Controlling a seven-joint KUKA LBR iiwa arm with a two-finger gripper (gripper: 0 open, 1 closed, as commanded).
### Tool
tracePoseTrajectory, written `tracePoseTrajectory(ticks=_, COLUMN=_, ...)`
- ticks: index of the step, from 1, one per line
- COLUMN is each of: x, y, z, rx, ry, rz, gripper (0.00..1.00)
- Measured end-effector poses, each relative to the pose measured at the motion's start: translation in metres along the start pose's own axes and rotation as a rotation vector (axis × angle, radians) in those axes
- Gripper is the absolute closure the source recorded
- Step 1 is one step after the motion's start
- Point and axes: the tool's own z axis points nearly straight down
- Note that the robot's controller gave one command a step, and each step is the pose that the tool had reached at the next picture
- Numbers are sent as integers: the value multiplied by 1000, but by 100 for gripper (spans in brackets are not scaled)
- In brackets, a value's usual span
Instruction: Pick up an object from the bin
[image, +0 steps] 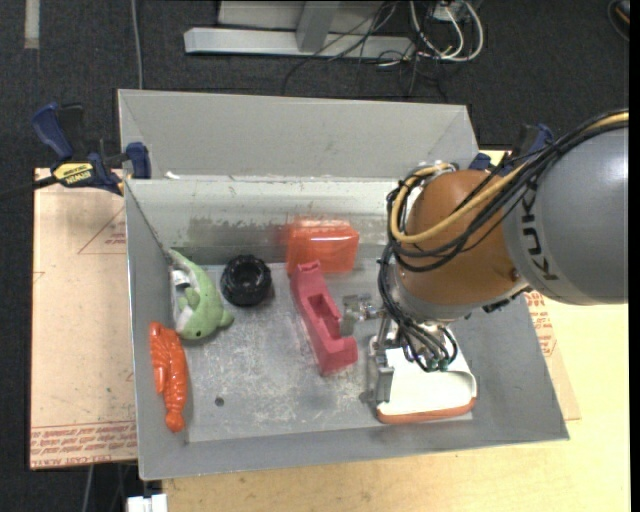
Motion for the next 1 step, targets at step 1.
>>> tracePoseTrajectory(ticks=1, x=-29, y=7, z=7, rx=1, ry=10, rz=244, gripper=0)
